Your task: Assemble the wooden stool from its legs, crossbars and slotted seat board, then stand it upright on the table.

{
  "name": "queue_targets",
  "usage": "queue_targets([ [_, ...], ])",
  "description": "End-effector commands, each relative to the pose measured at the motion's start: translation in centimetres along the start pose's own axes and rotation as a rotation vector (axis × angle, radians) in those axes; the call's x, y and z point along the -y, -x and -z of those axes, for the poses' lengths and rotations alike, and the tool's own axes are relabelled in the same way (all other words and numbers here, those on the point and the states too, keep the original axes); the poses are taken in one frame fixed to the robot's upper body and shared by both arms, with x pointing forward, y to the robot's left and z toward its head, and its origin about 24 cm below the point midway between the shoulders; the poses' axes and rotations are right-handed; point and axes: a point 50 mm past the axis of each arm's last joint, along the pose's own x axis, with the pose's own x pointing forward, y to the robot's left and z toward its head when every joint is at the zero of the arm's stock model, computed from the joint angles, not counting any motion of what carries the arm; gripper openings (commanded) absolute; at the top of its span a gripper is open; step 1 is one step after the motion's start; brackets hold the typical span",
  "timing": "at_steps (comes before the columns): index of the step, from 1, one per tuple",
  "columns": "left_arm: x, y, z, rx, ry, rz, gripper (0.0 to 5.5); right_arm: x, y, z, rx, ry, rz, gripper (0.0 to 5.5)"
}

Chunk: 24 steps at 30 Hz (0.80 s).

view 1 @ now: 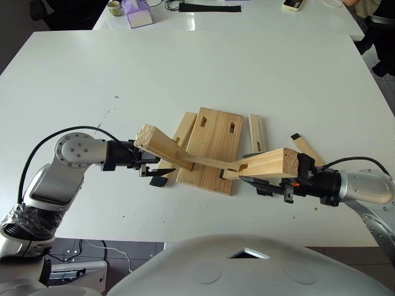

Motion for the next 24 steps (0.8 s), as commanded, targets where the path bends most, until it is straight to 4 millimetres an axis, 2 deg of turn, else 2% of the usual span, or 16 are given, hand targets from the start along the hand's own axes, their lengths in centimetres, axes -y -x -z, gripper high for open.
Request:
queue_targets([
  [1,-0.3,-0.4,-0.4,0.019,0.003,-0.012,3.8,-0.4,0.1,2.5,-0.157,-0.055,-0.026,2.0],
  [9,-0.3,-0.6,0.1,0.015,0.042,-0.02,3.8,0.1,-0.7,3.0,-0.199,-0.021,-0.041,2.0],
  [19,-0.2,-1.1,-0.3,0.028,0.032,-0.025,3.8,1.4,-1.4,1.9,-0.134,-0.18,-0.084,2.0],
  [24,-0.1,-1.3,-0.6,0.038,0.028,-0.029,3.8,1.8,-1.4,2.5,-0.204,-0.191,-0.127,2.0],
])
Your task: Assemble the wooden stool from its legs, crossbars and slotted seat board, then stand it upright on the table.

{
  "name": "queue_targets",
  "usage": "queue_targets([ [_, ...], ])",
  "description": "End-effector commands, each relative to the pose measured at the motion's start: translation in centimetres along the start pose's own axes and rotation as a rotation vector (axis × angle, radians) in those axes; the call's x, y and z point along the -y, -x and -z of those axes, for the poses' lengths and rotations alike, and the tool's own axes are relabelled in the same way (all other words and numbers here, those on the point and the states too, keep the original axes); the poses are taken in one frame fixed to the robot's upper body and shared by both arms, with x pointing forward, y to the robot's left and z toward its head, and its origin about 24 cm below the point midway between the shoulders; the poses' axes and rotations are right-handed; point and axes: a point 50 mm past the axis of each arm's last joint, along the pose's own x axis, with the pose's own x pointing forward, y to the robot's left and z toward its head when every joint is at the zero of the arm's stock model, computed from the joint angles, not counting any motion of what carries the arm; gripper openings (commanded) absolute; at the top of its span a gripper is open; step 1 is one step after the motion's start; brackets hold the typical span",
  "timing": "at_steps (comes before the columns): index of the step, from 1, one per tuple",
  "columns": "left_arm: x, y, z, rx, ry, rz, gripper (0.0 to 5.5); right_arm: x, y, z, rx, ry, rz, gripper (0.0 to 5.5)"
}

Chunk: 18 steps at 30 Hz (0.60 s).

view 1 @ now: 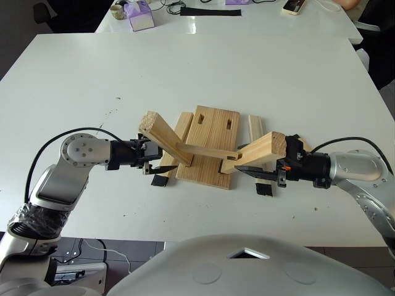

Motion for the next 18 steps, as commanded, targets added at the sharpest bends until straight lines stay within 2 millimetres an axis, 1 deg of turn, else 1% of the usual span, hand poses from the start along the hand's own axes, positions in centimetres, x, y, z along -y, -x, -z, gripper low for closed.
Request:
queue_targets([
  [1,0.2,-0.8,-1.1,0.043,-0.033,0.015,3.8,-0.6,-0.3,3.0,-0.171,-0.128,-0.083,2.0],
  [5,0.4,-1.1,-1.6,0.058,-0.039,0.02,3.8,-0.7,-0.9,3.3,-0.221,-0.103,-0.142,2.0],
  [10,0.4,-1.3,-1.9,0.061,-0.047,0.018,3.8,-0.3,-1.7,4.2,-0.321,-0.093,-0.206,2.0],
  [16,0.4,-1.5,-2.6,0.076,-0.061,0.018,3.8,1.4,-2.2,5.0,-0.342,-0.267,-0.153,2.0],
  [18,0.4,-1.5,-2.9,0.086,-0.063,0.017,3.8,1.7,-2.5,4.6,-0.307,-0.311,-0.138,2.0],
])
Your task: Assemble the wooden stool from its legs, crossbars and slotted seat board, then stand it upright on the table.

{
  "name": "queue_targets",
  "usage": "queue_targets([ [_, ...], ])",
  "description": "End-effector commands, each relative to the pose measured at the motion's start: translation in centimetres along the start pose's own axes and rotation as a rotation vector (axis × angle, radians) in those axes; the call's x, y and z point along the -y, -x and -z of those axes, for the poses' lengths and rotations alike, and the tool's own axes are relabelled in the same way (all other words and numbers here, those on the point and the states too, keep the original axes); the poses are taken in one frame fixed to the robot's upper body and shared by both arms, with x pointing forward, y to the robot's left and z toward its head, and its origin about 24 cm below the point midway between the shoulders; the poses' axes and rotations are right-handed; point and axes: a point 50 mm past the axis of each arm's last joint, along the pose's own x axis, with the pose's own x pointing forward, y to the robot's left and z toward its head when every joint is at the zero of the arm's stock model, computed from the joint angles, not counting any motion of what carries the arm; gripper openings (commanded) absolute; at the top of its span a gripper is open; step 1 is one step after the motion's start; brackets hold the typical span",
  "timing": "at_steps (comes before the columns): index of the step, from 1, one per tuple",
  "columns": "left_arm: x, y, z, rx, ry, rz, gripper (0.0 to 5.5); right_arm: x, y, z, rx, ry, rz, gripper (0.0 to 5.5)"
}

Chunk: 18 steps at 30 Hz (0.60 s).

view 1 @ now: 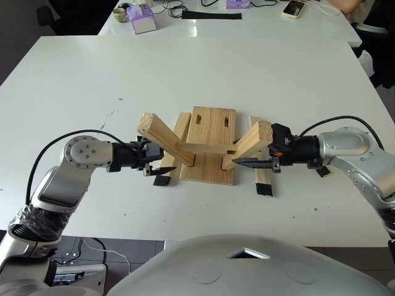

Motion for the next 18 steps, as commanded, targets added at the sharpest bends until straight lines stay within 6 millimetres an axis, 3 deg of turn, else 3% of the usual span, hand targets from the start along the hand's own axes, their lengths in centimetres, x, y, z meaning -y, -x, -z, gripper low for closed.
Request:
queue_targets([
  [1,0.3,-1.1,-3.6,0.15,-0.118,0.026,3.8,-1.1,-1.9,4.1,-0.137,-0.361,-0.063,2.0],
  [4,0.2,-1.2,-3.7,0.153,-0.116,0.022,3.8,-1.1,-2.2,2.9,-0.072,-0.352,-0.068,2.0],
  [10,-0.3,-1.9,-4.6,0.173,-0.154,0.043,3.8,-2.6,-2.8,3.9,-0.149,-0.28,-0.108,2.0],
  [18,-0.3,-2.5,-5.3,0.18,-0.191,0.071,3.8,-2.3,-3.0,3.8,-0.134,-0.269,-0.096,2.0],
])
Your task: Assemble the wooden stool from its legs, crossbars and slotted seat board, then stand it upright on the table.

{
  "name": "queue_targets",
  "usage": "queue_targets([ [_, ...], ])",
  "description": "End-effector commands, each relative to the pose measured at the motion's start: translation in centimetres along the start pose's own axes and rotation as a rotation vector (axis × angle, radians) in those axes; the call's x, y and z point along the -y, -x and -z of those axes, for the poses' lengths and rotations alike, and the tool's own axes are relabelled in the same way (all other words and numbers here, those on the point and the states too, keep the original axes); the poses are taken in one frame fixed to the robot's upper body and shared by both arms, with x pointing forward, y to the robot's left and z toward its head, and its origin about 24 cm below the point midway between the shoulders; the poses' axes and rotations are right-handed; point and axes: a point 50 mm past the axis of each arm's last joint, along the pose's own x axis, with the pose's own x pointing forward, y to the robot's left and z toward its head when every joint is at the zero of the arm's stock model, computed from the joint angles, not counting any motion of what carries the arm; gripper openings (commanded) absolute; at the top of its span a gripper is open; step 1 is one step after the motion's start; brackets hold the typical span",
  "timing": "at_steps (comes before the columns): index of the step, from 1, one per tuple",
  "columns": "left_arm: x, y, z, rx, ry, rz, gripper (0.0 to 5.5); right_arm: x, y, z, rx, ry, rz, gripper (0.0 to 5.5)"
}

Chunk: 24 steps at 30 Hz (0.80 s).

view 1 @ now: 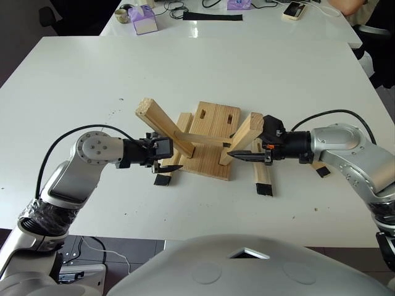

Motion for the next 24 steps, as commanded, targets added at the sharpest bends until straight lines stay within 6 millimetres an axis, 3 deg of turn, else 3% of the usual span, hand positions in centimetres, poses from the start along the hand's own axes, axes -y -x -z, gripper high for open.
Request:
queue_targets([
  [1,-0.2,-1.0,-3.3,0.172,-0.132,0.03,3.8,-2.4,-1.8,4.2,-0.127,-0.209,-0.14,2.0],
  [9,-0.3,0.7,-1.4,0.092,-0.095,0.002,3.8,-2.9,-1.0,4.8,-0.117,-0.225,-0.091,2.0],
  [17,-2.4,3.0,0.4,0.074,0.024,-0.158,3.8,-3.2,-0.2,5.1,-0.106,-0.241,-0.047,2.0],
  [24,-4.0,4.9,1.6,0.081,0.111,-0.245,4.83,-3.3,0.2,5.2,-0.103,-0.248,-0.029,2.0],
])
